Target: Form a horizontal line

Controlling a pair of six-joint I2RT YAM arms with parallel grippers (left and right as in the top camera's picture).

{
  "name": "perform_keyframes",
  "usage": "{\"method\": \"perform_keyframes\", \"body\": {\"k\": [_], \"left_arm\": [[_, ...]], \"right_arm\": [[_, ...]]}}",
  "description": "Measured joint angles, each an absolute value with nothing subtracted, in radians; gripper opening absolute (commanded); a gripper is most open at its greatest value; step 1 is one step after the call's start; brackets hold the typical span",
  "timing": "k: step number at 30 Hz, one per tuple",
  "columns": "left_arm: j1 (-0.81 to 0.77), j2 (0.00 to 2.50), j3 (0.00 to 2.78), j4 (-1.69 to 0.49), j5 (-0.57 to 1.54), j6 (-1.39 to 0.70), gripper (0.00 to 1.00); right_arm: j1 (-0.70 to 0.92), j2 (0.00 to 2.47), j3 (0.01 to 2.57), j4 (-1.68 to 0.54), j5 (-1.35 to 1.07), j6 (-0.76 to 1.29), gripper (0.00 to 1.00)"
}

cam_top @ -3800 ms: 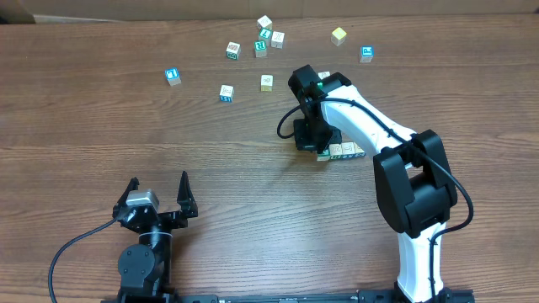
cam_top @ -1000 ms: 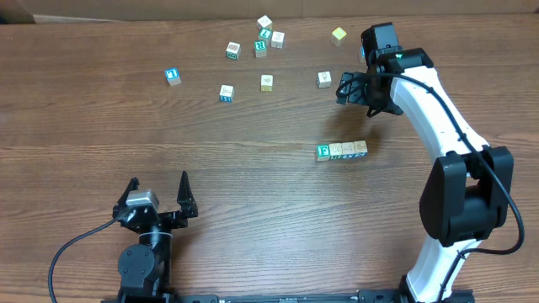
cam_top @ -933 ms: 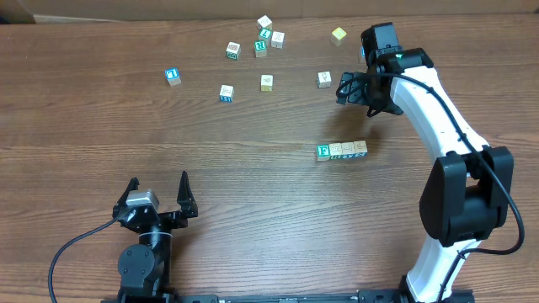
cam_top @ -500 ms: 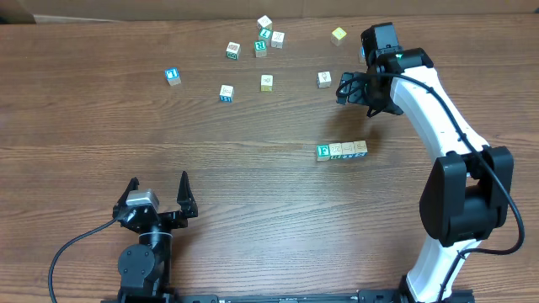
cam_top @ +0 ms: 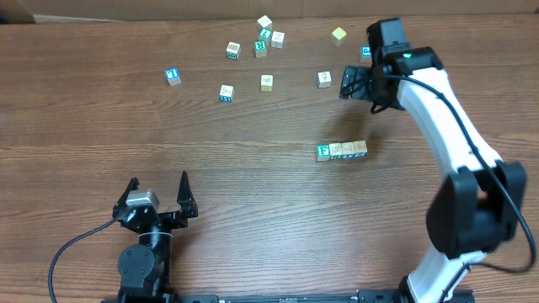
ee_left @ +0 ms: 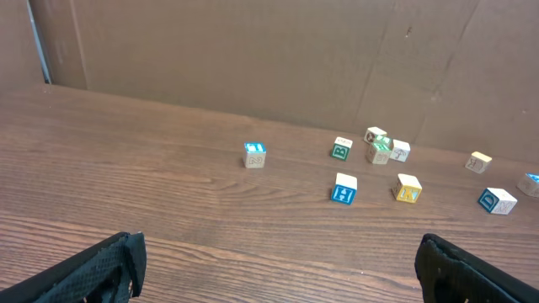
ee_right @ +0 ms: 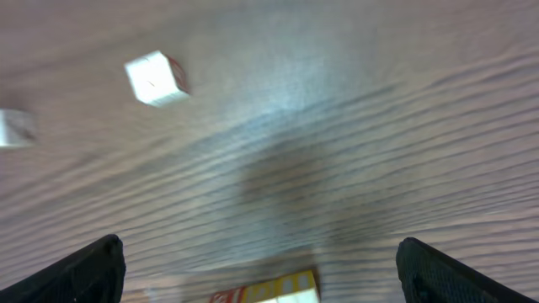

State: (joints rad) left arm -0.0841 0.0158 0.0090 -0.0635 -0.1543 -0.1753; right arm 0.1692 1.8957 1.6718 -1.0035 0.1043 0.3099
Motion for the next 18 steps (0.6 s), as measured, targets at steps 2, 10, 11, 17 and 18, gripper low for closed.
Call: {"method": "perform_keyframes", "body": {"k": [2,10,11,17,18], "left_arm": [[-0.084,0.016,0.009,-0.064,-0.154,-0.175,0.99],[-0.084,0.016,0.009,-0.064,-0.154,-0.175,0.99],[-0.084,0.016,0.009,-0.064,-0.154,-0.175,1.00],[-0.084,0.016,0.009,-0.064,-0.154,-0.175,1.00],[-0.084,0.016,0.009,-0.064,-0.154,-0.175,1.00]], "right_arm": [[0.169,1.837,1.672,-1.003,0.105,0.310,1.00],[0.169,1.666,1.672,-1.003,0.106,0.308,1.00],[0.169,1.656,1.672,-1.003,0.111,0.305,1.00],[0.169,1.552,1.672,-1.004,0.191,0.274,1.00],[0.169,1.532,1.672,-1.006,0.198,0.272,1.00]]}}
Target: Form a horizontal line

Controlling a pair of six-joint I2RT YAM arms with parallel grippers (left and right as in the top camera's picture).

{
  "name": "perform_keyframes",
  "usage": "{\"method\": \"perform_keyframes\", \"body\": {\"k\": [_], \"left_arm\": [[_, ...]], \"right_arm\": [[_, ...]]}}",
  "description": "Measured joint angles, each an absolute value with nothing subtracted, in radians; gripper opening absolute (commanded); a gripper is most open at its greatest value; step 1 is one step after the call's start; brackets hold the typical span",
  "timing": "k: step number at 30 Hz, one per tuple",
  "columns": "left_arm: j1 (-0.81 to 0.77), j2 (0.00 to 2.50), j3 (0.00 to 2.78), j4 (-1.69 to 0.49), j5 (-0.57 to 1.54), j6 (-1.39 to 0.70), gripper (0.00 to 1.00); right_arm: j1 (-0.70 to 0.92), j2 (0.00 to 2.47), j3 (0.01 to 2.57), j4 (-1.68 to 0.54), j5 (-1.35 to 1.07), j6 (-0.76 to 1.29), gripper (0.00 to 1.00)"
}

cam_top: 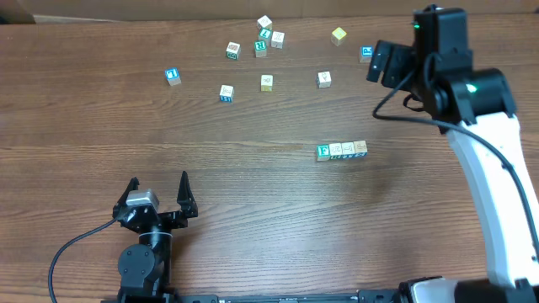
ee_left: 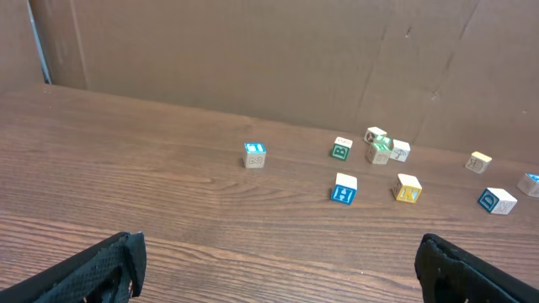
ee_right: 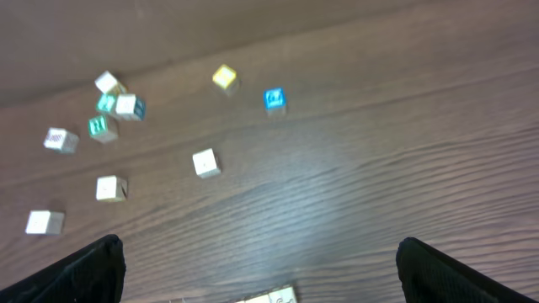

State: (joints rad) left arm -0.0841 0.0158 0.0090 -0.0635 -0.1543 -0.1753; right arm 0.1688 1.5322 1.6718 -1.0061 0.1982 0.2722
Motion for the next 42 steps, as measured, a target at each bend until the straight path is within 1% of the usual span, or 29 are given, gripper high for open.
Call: {"method": "perform_keyframes", "body": {"k": [5,8,11,18,24,29,36,42], "left_arm": [[-0.084,0.016,0.009,-0.064,-0.154,-0.175,0.99],[-0.084,0.016,0.009,-0.064,-0.154,-0.175,0.99],[-0.084,0.016,0.009,-0.064,-0.154,-0.175,1.00],[-0.084,0.016,0.009,-0.064,-0.154,-0.175,1.00],[-0.084,0.016,0.009,-0.063,-0.154,-0.175,0.99],[-0.084,0.016,0.009,-0.063,-0.154,-0.175,0.99],[-0.084,0.016,0.009,-0.064,-0.154,-0.175,0.99],[-0.084,0.016,0.009,-0.064,-0.154,-0.175,1.00]], "right_arm": [[0.168,1.443,1.668,-1.056,0.220,0.264,1.00],[0.165,1.386,1.606,-1.010,0.227,0.261,1.00],[0.164,1.327,1.476,-0.902,0.233,0.256,1.00],[0.157,1.240,1.074,-0.600,0.207,0.238,1.00],[0.151,1.147,0.776,-0.268,0.114,0.179,1.00],[0.119,1.065,0.574,-0.083,0.036,0.149,1.00],[0.093,0.931,0.326,0.074,-0.027,0.134,1.00],[0.092,0.810,0.213,0.088,-0.038,0.131,1.00]]}}
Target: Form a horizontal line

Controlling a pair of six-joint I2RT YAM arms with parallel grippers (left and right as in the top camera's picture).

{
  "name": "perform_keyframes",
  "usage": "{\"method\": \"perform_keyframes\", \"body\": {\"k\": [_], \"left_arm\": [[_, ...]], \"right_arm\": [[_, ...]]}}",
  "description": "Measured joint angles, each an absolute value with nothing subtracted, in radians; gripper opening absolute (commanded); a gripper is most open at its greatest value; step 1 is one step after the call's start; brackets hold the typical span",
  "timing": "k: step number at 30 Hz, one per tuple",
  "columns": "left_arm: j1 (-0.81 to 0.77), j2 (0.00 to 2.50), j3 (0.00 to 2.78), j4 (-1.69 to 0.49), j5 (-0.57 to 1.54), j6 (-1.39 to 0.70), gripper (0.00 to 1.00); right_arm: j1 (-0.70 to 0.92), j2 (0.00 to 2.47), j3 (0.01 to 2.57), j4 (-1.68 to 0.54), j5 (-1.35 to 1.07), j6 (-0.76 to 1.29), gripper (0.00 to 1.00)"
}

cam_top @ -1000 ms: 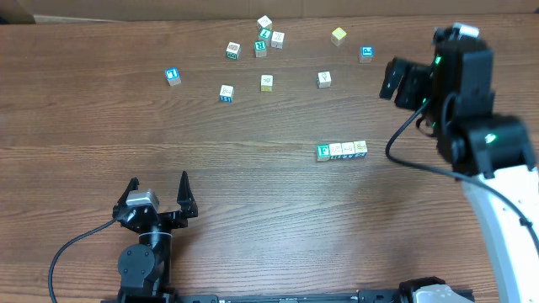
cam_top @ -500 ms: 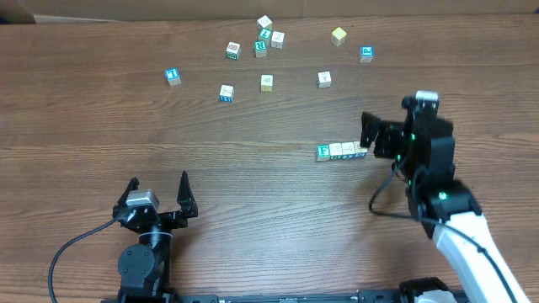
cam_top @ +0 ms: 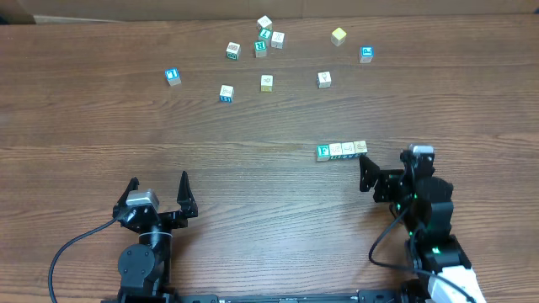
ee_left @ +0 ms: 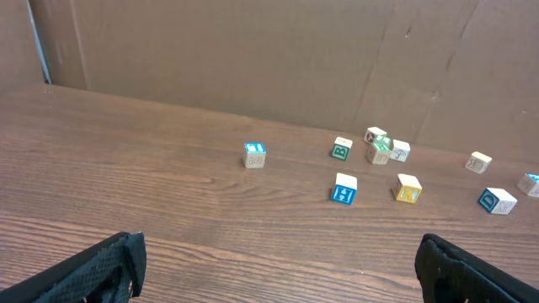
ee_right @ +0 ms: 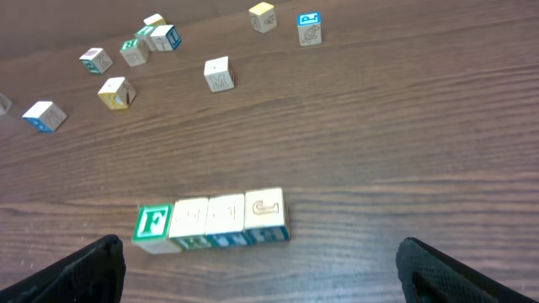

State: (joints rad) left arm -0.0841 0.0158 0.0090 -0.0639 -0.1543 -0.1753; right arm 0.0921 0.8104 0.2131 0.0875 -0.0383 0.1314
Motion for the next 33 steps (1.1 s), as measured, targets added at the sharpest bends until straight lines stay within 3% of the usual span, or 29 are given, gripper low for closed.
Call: {"method": "perform_keyframes", "body": {"k": [18,33], "left_arm": [[-0.084,0.016,0.009,-0.064,-0.154,-0.175,1.00],[-0.084,0.016,0.009,-0.064,-0.154,-0.175,1.00]], "right_arm": [[0.092,0.459,0.024,0.039,-0.045,0.130,1.00],[0.092,0.112,0.019,-0.090,-0.045,0.129,1.00]]}}
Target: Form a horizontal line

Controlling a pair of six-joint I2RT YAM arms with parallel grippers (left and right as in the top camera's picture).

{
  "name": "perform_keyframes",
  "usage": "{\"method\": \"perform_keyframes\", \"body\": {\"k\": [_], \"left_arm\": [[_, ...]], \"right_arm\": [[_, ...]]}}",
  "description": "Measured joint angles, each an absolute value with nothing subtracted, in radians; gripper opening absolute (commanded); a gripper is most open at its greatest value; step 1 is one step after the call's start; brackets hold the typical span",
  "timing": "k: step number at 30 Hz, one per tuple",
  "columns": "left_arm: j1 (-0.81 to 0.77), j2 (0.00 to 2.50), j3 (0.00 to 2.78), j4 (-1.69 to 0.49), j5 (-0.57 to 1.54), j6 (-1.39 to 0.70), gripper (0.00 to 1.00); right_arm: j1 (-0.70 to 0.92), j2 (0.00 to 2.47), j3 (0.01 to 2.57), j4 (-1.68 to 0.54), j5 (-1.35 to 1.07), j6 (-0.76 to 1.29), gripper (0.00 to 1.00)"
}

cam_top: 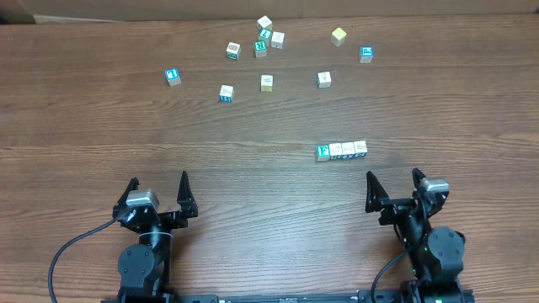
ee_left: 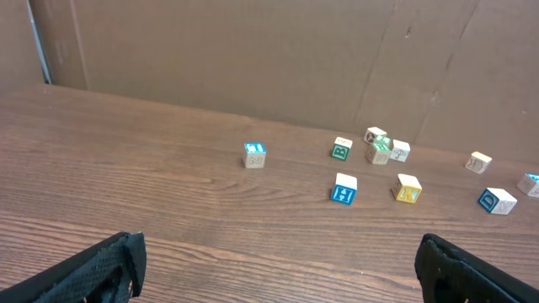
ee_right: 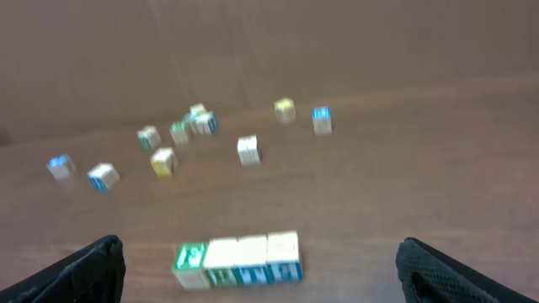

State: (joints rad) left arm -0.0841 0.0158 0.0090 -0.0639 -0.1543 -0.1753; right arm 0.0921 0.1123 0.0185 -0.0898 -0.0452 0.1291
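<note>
A straight row of small letter blocks (cam_top: 341, 151) lies left to right on the wooden table, a green F block (cam_top: 322, 152) at its left end; the right wrist view shows the row (ee_right: 238, 259) blurred, just ahead. Loose blocks (cam_top: 266, 82) lie scattered at the back. My right gripper (cam_top: 393, 187) sits low at the front right, open and empty, a little nearer than the row. At the front left my left gripper (cam_top: 157, 187) is open and empty, its fingers (ee_left: 101, 269) at the frame's bottom corners.
The scattered blocks include a blue one (cam_top: 172, 76) at back left, a yellow one (cam_top: 338, 35) and a blue one (cam_top: 365, 53) at back right, and a small cluster (cam_top: 264, 35) near the far edge. A brown cardboard wall (ee_left: 253, 59) stands behind the table.
My right arm has drawn back and lower toward the table's front edge, away from the row. Its gripper stays open. The blocks and left arm have not moved.
My right gripper was open among the loose blocks at the back right, the row lying in place. Then it was raised near the blue block at the back right. Later it hung just right of the row, and now rests at the front. The left arm stayed still.
</note>
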Motion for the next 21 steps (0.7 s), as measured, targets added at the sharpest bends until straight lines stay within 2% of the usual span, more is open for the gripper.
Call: {"method": "perform_keyframes", "body": {"k": [5,21], "left_arm": [[-0.084,0.016,0.009,-0.064,-0.154,-0.175,1.00],[-0.084,0.016,0.009,-0.064,-0.154,-0.175,0.99]], "right_arm": [[0.092,0.018,0.019,-0.086,-0.045,0.130,1.00],[0.092,0.013,0.019,-0.087,-0.045,0.131,1.00]]}}
